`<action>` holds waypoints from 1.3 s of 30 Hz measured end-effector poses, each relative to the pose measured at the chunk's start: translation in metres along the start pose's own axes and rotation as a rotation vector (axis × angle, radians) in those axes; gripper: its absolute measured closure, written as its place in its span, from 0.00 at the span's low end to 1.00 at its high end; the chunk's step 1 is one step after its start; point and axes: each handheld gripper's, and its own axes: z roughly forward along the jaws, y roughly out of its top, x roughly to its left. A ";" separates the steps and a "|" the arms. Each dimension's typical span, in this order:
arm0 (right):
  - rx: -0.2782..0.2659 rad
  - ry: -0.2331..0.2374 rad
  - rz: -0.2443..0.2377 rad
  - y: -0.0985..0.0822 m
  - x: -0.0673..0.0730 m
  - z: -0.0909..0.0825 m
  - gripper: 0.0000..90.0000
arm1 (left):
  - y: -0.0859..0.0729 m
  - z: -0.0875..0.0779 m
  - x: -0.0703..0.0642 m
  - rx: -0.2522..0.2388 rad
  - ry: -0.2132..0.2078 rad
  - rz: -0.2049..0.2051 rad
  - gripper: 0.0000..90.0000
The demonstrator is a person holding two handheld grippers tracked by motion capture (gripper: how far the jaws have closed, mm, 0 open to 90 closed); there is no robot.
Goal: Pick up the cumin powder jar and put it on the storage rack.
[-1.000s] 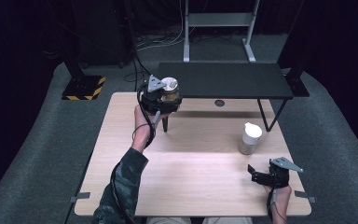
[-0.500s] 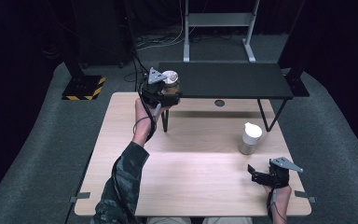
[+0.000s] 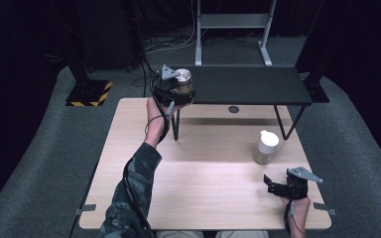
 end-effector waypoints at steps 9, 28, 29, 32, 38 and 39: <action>0.002 -0.001 -0.004 0.000 0.000 0.000 0.00 | 0.005 0.009 0.006 0.010 0.016 -0.019 0.34; 0.004 0.003 -0.005 0.001 0.000 0.000 0.00 | 0.016 0.032 0.011 0.072 0.045 -0.028 0.34; 0.004 0.003 -0.005 0.001 0.000 0.000 0.00 | 0.016 0.033 0.012 0.077 0.046 -0.028 0.34; 0.004 0.004 -0.005 0.001 -0.001 0.000 0.00 | 0.014 0.035 0.014 0.075 0.042 -0.044 0.34; 0.004 0.004 -0.004 0.001 0.000 0.000 0.00 | 0.013 0.038 0.014 0.065 0.045 -0.046 0.34; 0.004 0.004 -0.004 0.001 0.000 0.000 0.00 | 0.013 0.039 0.014 0.064 0.046 -0.045 0.34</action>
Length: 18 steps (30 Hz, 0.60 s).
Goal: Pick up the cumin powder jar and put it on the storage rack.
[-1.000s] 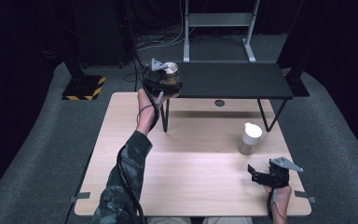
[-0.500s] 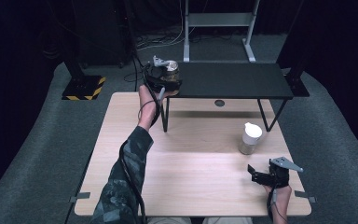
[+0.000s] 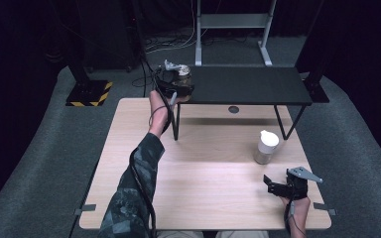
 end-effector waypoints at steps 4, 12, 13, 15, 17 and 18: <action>0.000 0.000 0.000 0.000 0.000 0.000 0.00 | 0.000 0.004 -0.001 -0.008 0.002 -0.003 0.34; -0.001 0.002 0.001 0.000 -0.001 0.000 0.00 | 0.002 0.009 -0.003 -0.007 0.007 -0.004 0.34; -0.002 0.003 0.002 0.000 -0.001 0.000 0.00 | 0.003 0.010 -0.004 -0.007 0.008 -0.005 0.34; -0.001 0.003 0.002 0.000 -0.001 0.000 0.00 | 0.003 0.011 -0.004 -0.007 0.009 -0.003 0.34; -0.001 0.004 0.001 0.000 -0.001 0.000 0.00 | 0.003 0.012 -0.005 -0.009 0.013 -0.005 0.34; -0.001 0.004 0.001 0.000 -0.001 0.000 0.00 | 0.003 0.012 -0.005 -0.010 0.015 -0.007 0.34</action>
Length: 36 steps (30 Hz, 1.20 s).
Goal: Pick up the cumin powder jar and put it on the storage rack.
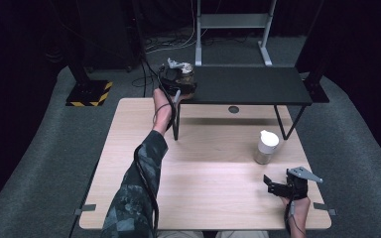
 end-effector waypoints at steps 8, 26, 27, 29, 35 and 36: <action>-0.001 0.002 0.001 0.000 -0.001 0.000 0.00 | 0.001 0.001 -0.001 0.000 0.003 0.000 0.34; -0.012 0.000 0.001 -0.002 0.000 -0.001 0.00 | -0.005 -0.026 -0.013 0.047 0.059 0.043 0.01; -0.012 -0.001 0.000 -0.002 0.000 -0.001 0.00 | -0.006 -0.031 -0.014 0.056 0.061 0.054 0.00; -0.011 -0.002 0.000 -0.002 0.001 -0.001 0.00 | -0.013 -0.039 -0.017 0.066 0.068 0.076 0.00; -0.012 -0.005 0.001 -0.002 0.001 -0.001 0.00 | -0.050 -0.067 -0.022 0.083 0.076 0.108 0.00; -0.011 -0.005 0.000 -0.002 0.001 -0.001 0.00 | -0.059 -0.070 -0.024 0.086 0.084 0.116 0.00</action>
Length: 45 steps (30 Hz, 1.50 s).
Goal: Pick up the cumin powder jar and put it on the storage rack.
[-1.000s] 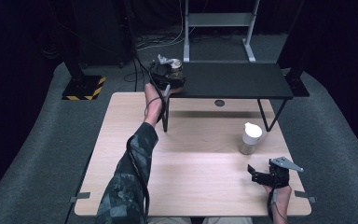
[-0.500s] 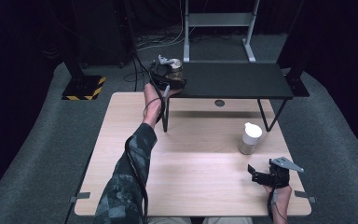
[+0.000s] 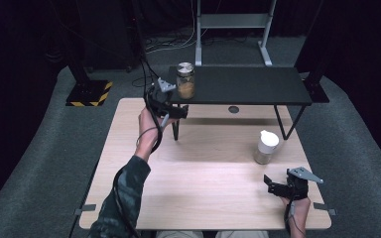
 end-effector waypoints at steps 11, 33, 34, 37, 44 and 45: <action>0.002 -0.004 -0.005 0.000 0.001 0.000 0.00 | -0.108 -0.019 -0.014 0.052 0.037 -0.046 0.00; -0.002 -0.006 -0.002 0.000 0.001 0.000 0.00 | -0.199 -0.005 -0.021 0.223 0.011 -0.176 0.00; -0.004 -0.005 -0.002 -0.001 0.001 0.000 0.00 | -0.199 -0.005 -0.020 0.222 0.009 -0.177 0.00; -0.007 -0.006 0.001 -0.001 0.001 -0.001 0.00 | -0.200 -0.005 -0.018 0.218 0.001 -0.183 0.00; -0.002 -0.005 0.000 0.000 0.001 0.000 0.00 | -0.199 -0.005 -0.020 0.221 0.007 -0.176 0.00; 0.000 -0.004 -0.001 0.000 0.001 0.000 0.00 | -0.199 -0.004 -0.020 0.222 0.006 -0.174 0.00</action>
